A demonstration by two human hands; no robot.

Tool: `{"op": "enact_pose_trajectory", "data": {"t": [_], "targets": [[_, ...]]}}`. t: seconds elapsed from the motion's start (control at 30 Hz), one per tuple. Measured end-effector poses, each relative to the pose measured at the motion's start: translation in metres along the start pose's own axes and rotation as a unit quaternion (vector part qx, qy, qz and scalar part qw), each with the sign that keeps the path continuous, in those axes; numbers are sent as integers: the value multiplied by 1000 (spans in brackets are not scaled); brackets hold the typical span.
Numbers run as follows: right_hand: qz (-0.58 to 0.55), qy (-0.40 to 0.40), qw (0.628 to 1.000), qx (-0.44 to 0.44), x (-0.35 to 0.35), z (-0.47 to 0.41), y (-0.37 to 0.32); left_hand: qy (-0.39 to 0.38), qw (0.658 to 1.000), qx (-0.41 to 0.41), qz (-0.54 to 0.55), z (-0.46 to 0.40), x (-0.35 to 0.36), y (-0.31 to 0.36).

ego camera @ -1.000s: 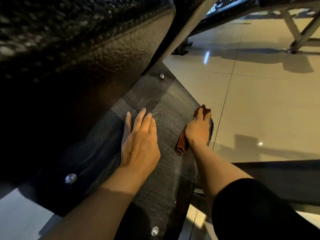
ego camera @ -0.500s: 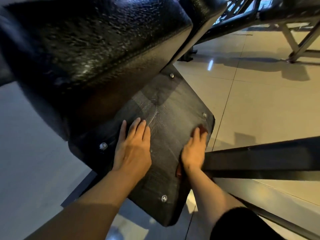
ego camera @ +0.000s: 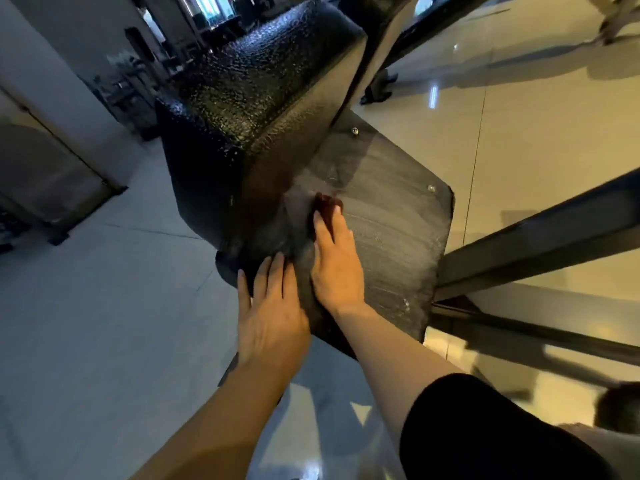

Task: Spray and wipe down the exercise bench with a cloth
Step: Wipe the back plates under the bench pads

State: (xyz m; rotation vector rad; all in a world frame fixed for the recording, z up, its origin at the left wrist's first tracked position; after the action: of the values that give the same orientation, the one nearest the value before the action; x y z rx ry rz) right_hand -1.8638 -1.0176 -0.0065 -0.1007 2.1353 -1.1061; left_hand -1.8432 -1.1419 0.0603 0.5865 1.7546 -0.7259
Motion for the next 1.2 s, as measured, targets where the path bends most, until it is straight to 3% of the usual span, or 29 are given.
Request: {"op": "enact_pose_trajectory", "data": {"t": [0.13, 0.27, 0.33, 0.47, 0.53, 0.6, 0.8, 0.9, 0.97, 1.07, 1.13, 1.2], "targets": [[53, 10, 966, 251, -19, 60, 77, -72, 997, 27, -19, 16, 1, 13], [49, 33, 937, 344, -21, 74, 69, -79, 997, -2, -12, 32, -7, 3], [37, 41, 963, 262, -11, 65, 22, -57, 998, -27, 19, 38, -13, -10], [-14, 14, 1000, -2, 12, 54, -68, -29, 996, -53, 60, 46, -20, -35], [-13, -3, 999, -48, 11, 54, -70, -24, 996, -53, 71, 48, -22, -36], [10, -12, 999, -39, 5, 60, -47, -35, 996, -36, 70, 49, -22, -29], [49, 5, 971, 234, -27, 113, 55, -103, 992, 64, 38, 42, -8, 6], [32, -2, 943, 331, -32, 111, 68, -113, 991, 55, 46, 43, -1, 8], [50, -8, 956, 290, -26, 96, 45, -105, 992, 42, 47, 43, -2, 5], [19, -21, 995, 93, -10, 60, -12, -74, 996, 28, 43, 38, -9, 0], [-3, -48, 997, -66, -4, 37, -44, -27, 998, -2, 61, 29, -13, -8], [13, -60, 986, -157, -2, 21, -50, 44, 996, -4, 75, 19, -12, -15]]}}
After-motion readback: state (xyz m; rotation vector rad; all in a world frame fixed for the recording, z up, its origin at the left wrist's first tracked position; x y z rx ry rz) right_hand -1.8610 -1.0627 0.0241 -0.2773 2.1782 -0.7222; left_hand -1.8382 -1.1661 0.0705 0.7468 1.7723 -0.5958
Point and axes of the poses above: each hand's wrist, its own z-axis away from the middle knuckle, its own x-axis out of the palm, y = z × x, the point moved 1 cm from there along -z, towards the middle knuckle, and after that the axes turned 9 degrees about z, right-handed, at the moved point
